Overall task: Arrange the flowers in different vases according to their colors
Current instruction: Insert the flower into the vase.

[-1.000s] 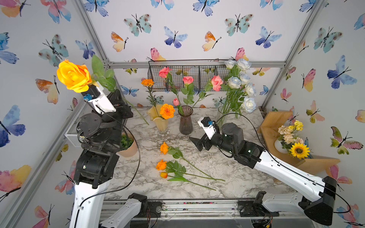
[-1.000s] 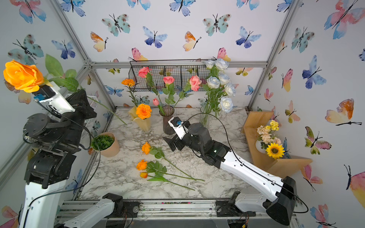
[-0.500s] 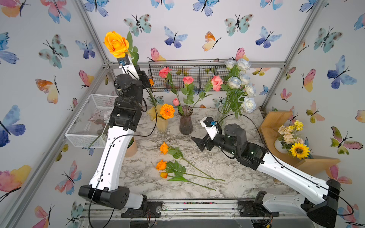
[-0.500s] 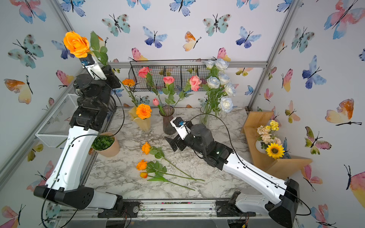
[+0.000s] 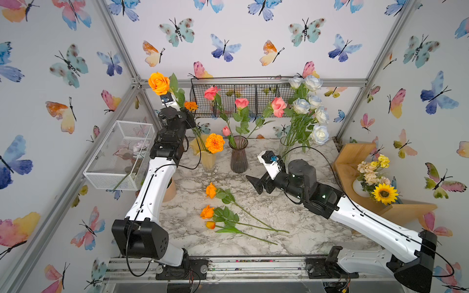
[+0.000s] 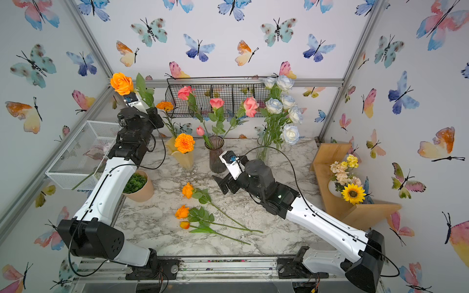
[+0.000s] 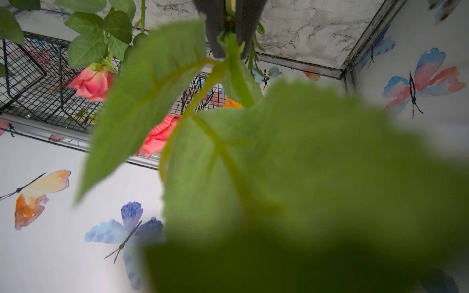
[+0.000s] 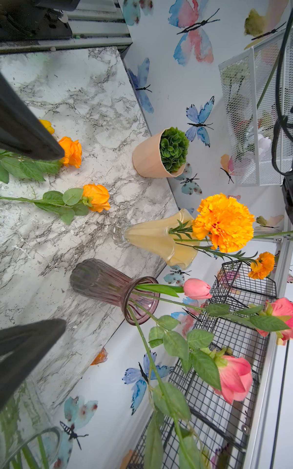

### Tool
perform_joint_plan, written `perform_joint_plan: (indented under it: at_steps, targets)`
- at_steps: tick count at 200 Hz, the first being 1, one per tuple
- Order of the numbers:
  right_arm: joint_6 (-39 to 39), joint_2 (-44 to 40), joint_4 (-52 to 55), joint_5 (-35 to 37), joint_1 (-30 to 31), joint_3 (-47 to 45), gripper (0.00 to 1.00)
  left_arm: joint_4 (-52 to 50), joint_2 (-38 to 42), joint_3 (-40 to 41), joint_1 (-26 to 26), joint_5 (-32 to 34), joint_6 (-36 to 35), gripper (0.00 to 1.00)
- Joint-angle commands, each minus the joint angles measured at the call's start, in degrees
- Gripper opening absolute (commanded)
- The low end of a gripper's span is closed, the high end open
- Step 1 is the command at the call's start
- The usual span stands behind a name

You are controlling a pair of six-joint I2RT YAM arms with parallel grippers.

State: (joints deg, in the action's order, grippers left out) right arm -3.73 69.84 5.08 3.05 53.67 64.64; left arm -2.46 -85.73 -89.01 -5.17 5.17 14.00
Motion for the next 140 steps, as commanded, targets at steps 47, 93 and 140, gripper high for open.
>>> perform_joint_plan:
  at_steps: [47, 93, 140]
  targets:
    - [-0.3, 2.1, -0.2, 0.9, -0.1, 0.7, 0.99, 0.2, -3.4, 1.7, 3.6, -4.6, 5.4, 0.13]
    - [-0.1, 2.0, 0.4, 1.3, -0.1, 1.0, 0.99, -1.3, -5.1, 0.6, 3.9, -6.5, 5.0, 0.87]
    - [0.5, 1.6, 0.5, 1.3, -0.1, 1.3, 0.99, -2.6, -2.7, 0.1, 3.9, -7.8, 5.9, 0.99]
